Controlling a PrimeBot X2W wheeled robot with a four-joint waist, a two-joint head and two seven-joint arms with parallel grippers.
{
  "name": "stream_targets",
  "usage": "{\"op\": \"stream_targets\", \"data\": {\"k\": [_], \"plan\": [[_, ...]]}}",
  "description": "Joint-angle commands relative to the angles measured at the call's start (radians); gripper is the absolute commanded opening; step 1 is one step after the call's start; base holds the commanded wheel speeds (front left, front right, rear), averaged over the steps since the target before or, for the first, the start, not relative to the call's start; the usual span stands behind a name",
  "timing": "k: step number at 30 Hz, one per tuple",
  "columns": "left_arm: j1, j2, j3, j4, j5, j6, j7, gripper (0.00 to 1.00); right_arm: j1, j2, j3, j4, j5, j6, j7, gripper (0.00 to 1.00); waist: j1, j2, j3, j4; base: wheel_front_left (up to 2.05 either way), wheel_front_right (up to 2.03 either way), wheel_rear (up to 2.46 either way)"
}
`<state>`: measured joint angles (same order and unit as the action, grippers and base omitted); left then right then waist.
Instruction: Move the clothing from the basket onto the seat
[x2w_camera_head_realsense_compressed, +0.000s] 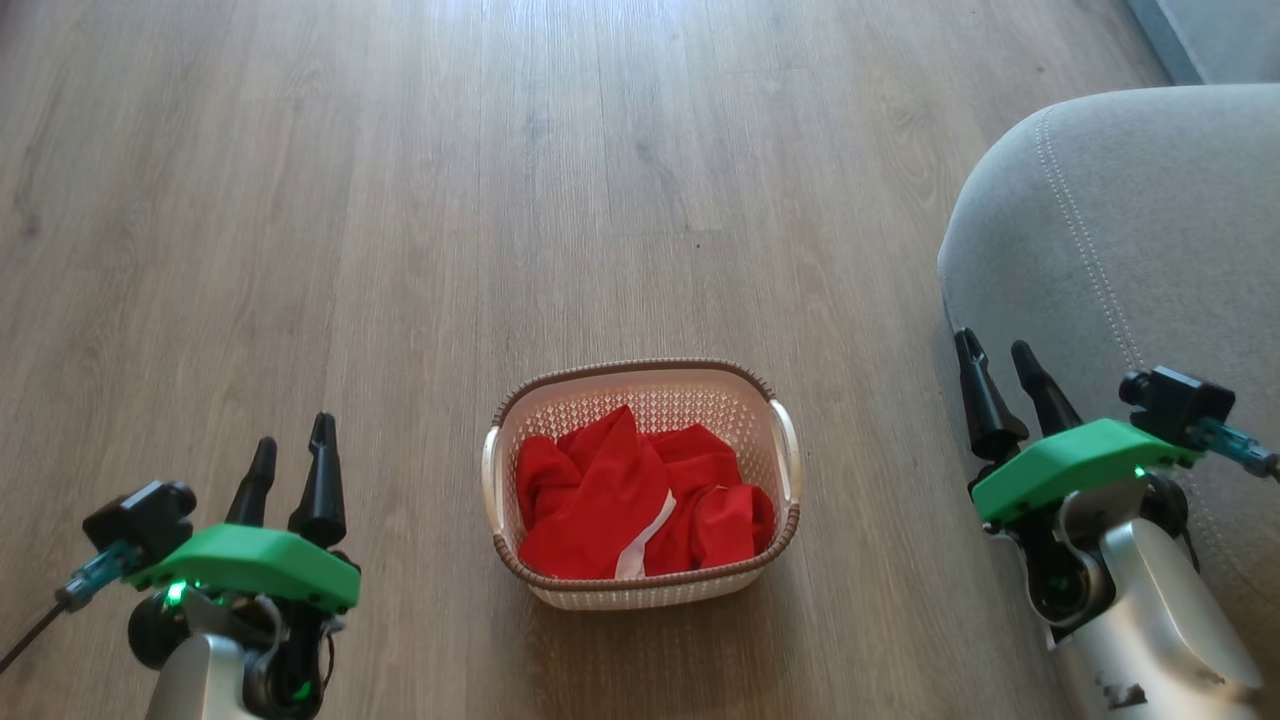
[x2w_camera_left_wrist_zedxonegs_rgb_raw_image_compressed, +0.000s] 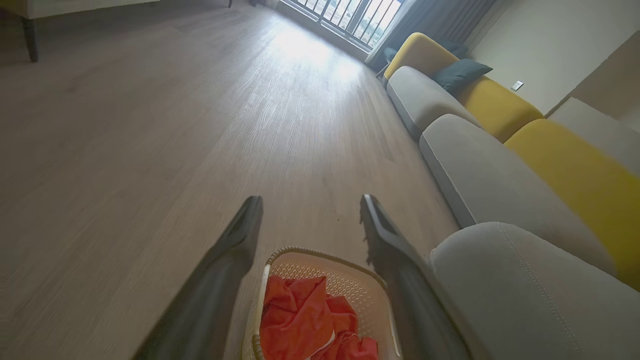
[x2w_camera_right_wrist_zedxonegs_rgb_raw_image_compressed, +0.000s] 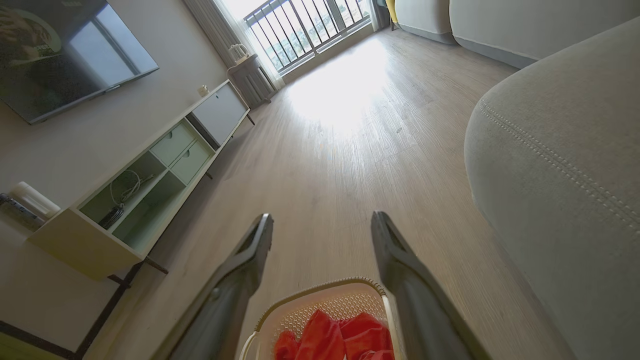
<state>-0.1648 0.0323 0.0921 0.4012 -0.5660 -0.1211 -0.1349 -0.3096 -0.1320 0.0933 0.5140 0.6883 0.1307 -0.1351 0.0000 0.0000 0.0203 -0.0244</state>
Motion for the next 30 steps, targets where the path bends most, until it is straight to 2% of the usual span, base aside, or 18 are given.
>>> {"op": "stream_targets", "data": {"k": [1, 13, 30], "plan": [[-0.062, 0.013, 0.019, -0.038, 0.038, -0.006, -0.018, 1.00, -0.066, -0.016, 0.019, -0.025, -0.034, 0.000, -0.017, 1.00, 0.0000, 0.0000, -0.001, -0.001, 0.00, 0.00, 0.00], [-0.077, 0.014, 0.029, -0.046, 0.198, -0.005, -0.053, 1.00, -0.104, -0.027, 0.043, 0.003, -0.163, 0.000, -0.052, 1.00, 0.0000, 0.0000, -0.001, -0.007, 0.00, 0.00, 0.00], [-0.108, 0.017, 0.040, -0.002, 0.343, -0.003, -0.103, 1.00, -0.168, -0.040, 0.084, 0.071, -0.344, 0.000, -0.102, 1.00, 0.0000, 0.0000, 0.004, -0.010, 0.00, 0.00, 0.00]]}}
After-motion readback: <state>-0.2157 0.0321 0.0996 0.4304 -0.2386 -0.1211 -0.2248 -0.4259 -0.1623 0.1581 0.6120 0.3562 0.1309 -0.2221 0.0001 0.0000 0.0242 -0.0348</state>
